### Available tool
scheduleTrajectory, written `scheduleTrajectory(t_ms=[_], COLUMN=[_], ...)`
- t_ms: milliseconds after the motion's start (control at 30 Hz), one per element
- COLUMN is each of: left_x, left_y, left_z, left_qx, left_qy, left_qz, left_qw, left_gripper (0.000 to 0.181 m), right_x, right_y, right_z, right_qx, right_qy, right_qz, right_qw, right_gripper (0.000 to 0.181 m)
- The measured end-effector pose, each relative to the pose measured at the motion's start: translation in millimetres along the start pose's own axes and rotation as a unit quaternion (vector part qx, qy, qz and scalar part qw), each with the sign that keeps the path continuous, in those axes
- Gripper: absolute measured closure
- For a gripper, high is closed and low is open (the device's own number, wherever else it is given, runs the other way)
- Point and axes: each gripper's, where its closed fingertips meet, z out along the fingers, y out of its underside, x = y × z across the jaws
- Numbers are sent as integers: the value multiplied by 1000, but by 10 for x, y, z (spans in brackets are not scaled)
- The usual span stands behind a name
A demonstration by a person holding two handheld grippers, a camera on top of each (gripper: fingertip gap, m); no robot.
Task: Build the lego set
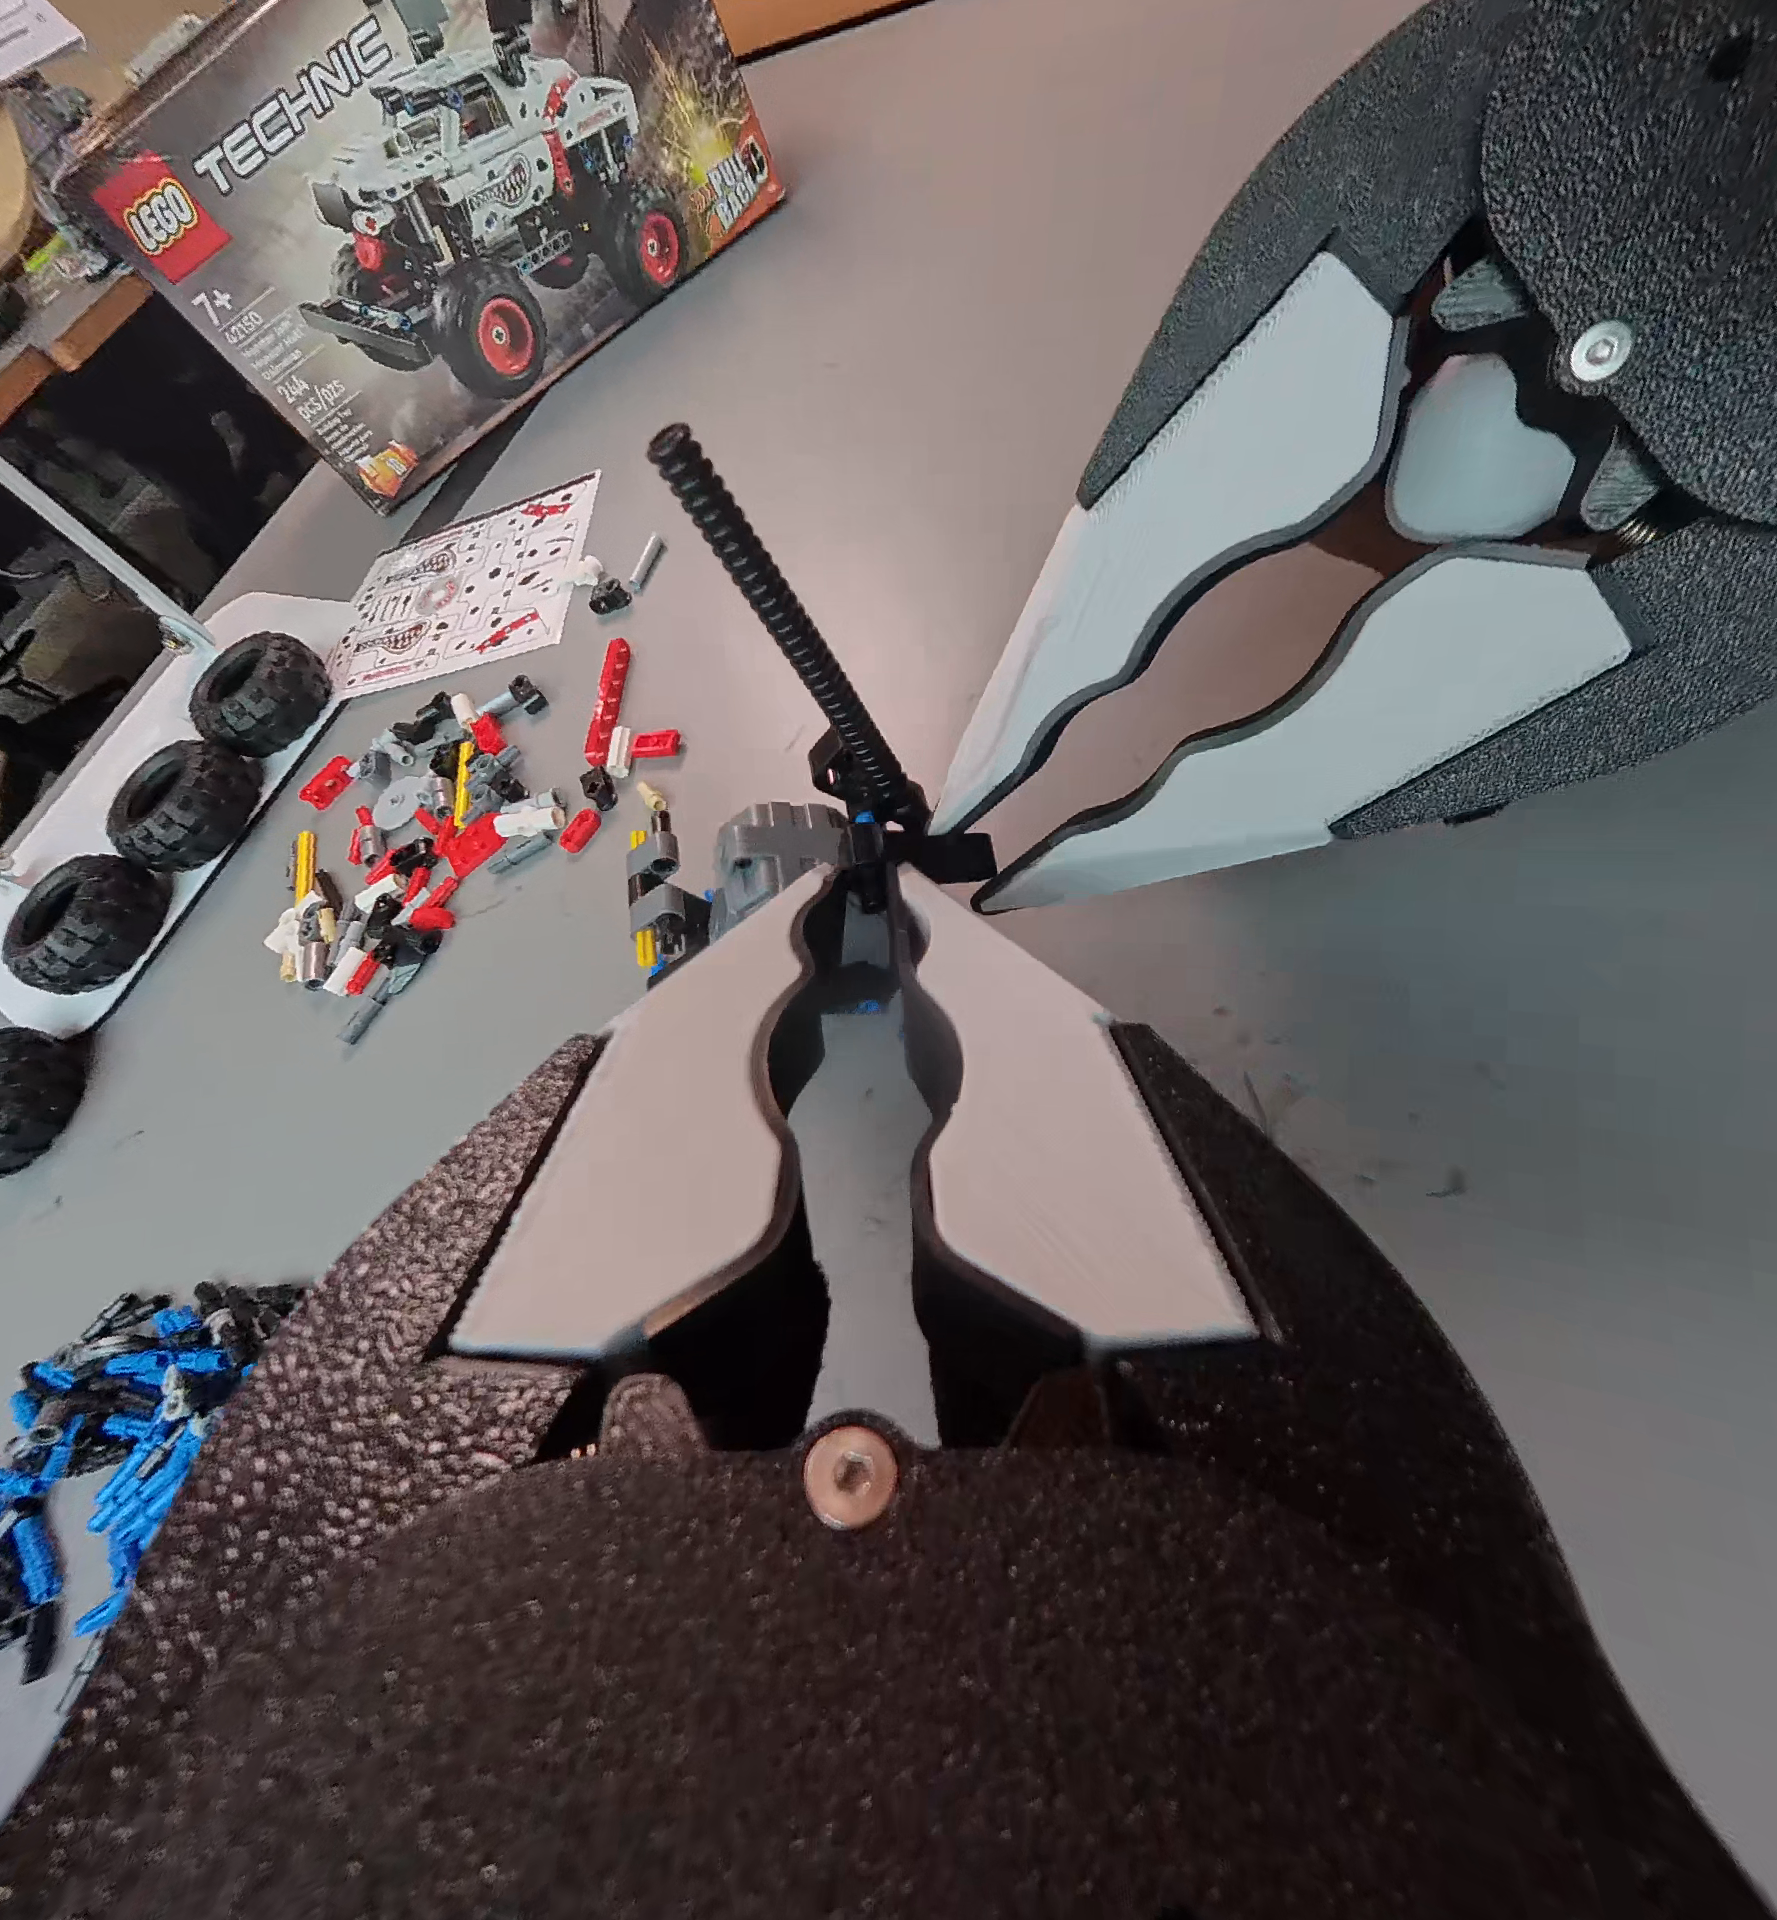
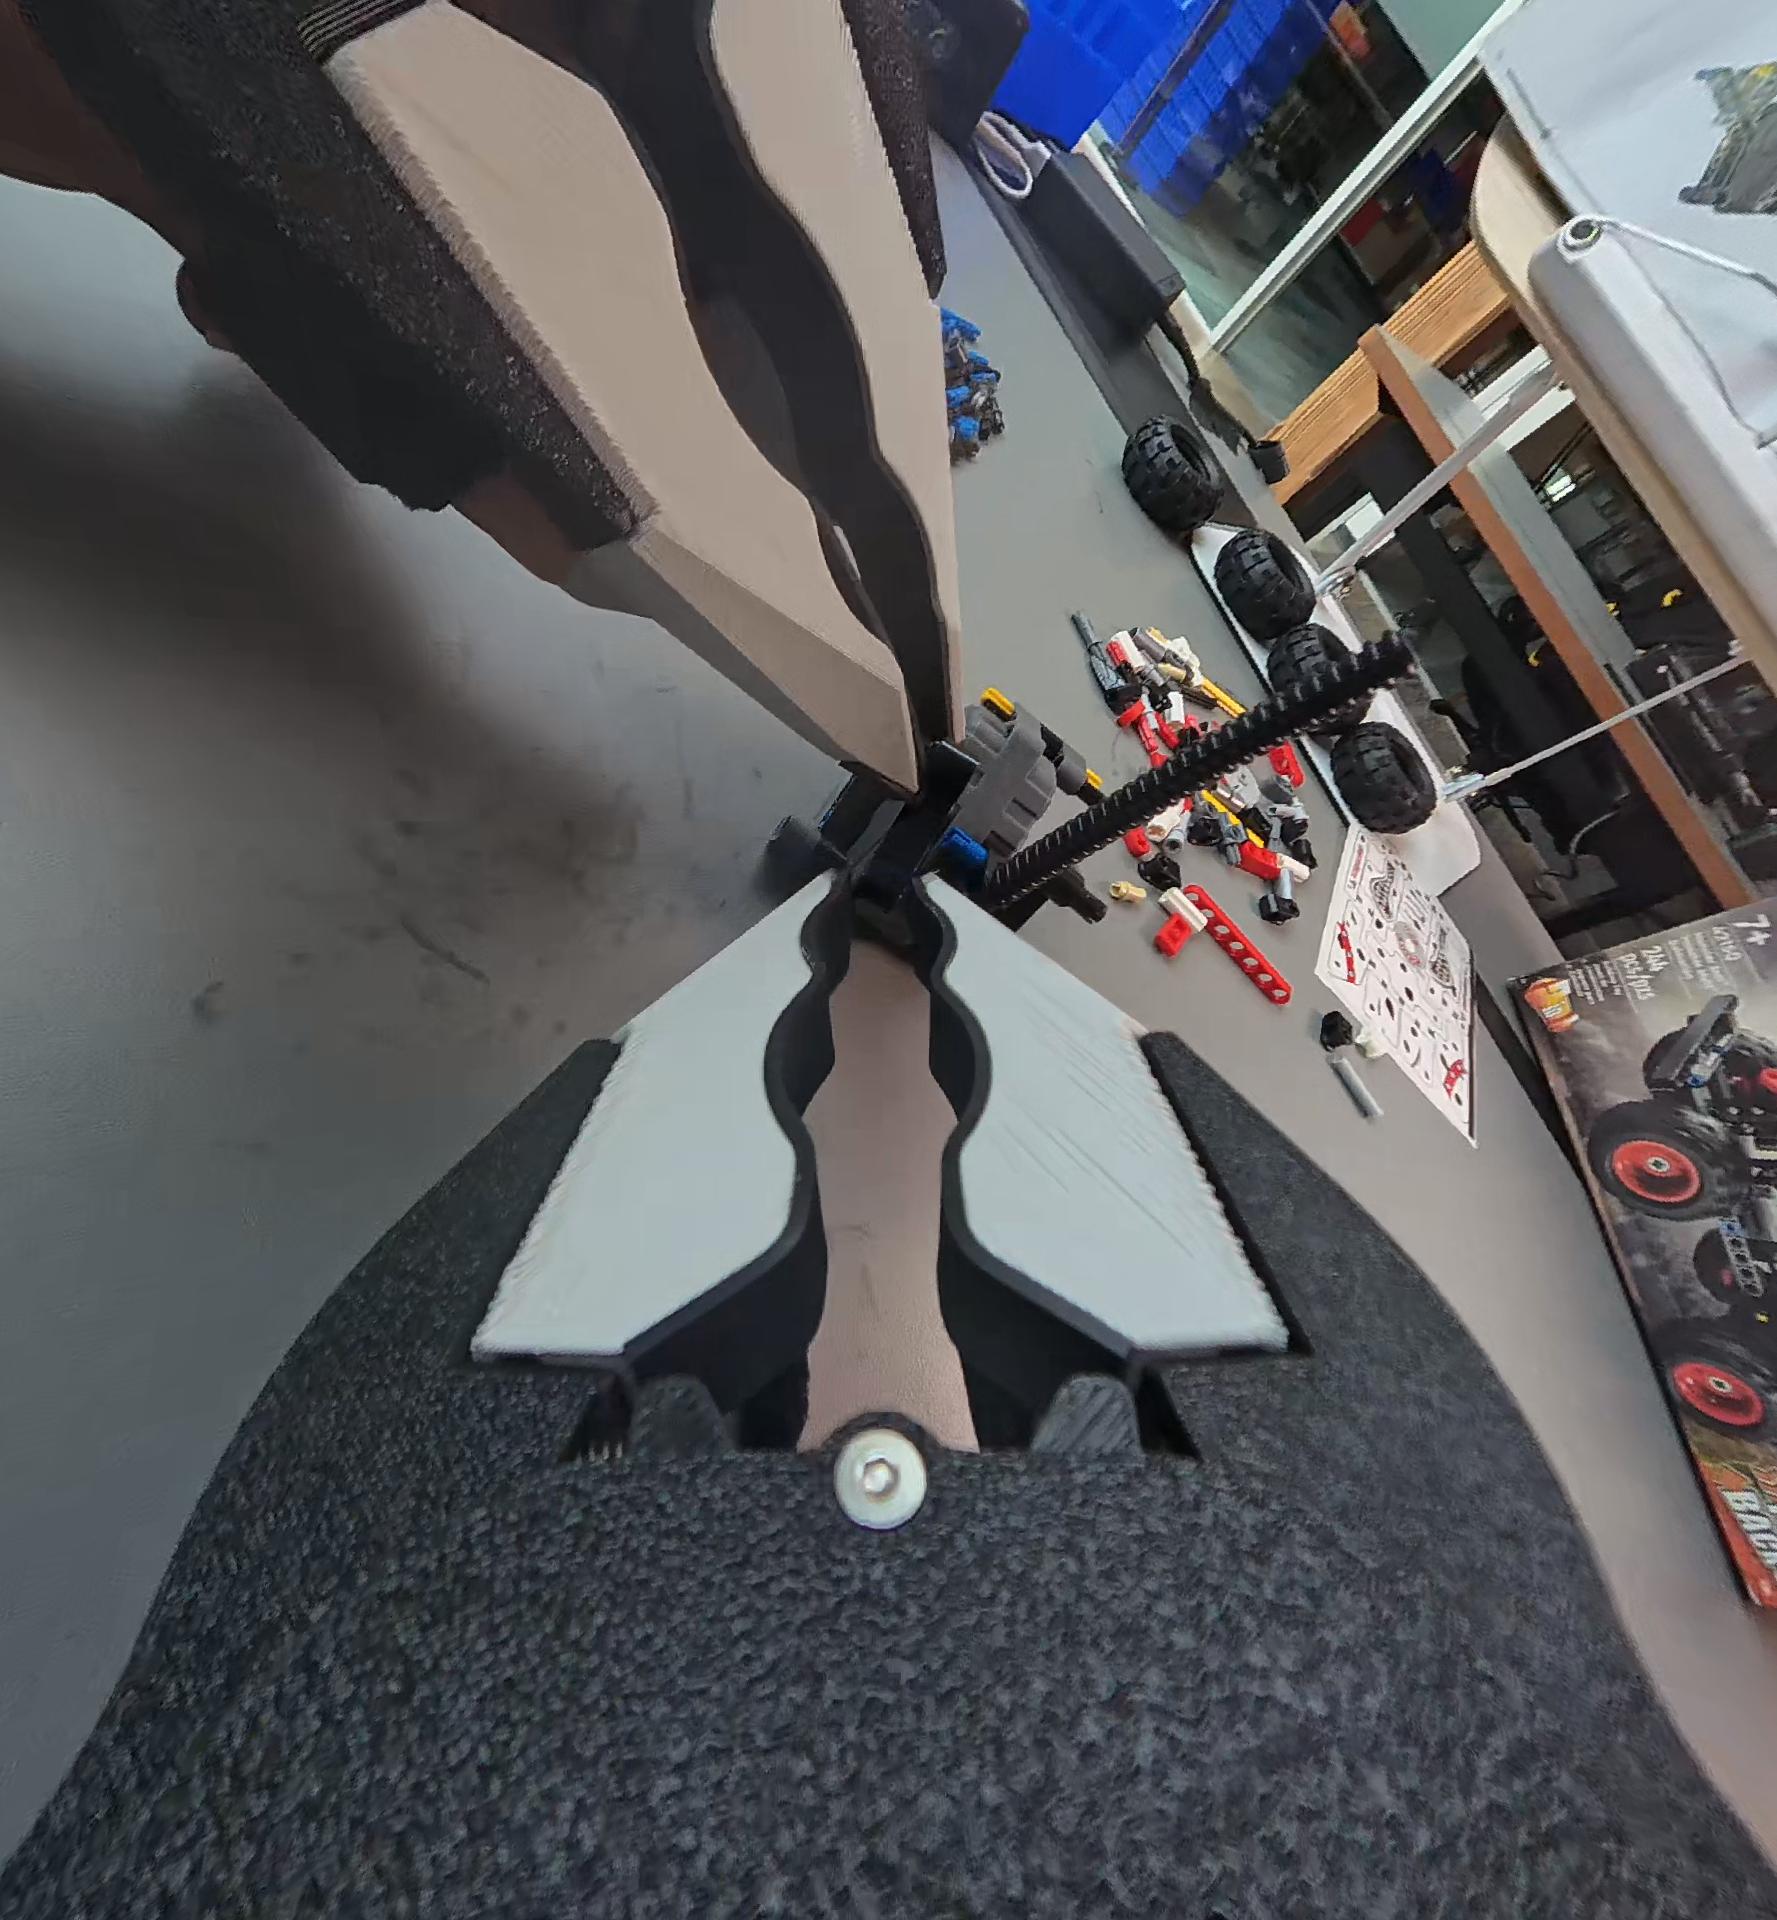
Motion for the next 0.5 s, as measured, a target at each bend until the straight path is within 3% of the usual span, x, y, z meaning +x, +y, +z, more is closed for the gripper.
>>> scheduleTrajectory(t_ms=[300,500], left_x=[-32,-34], left_y=[15,5], left_z=[36,49], left_qx=[-66,-75], left_qy=[-80,-98], left_qz=[108,131], left_qw=[989,984], left_gripper=[173,173], right_x=[68,158], right_y=[-2,81], right_z=[-93,-29], right_qx=[-3,-10], right_qy=[-47,-72], right_qz=[93,203], right_qw=[995,976], right_gripper=[160,133])
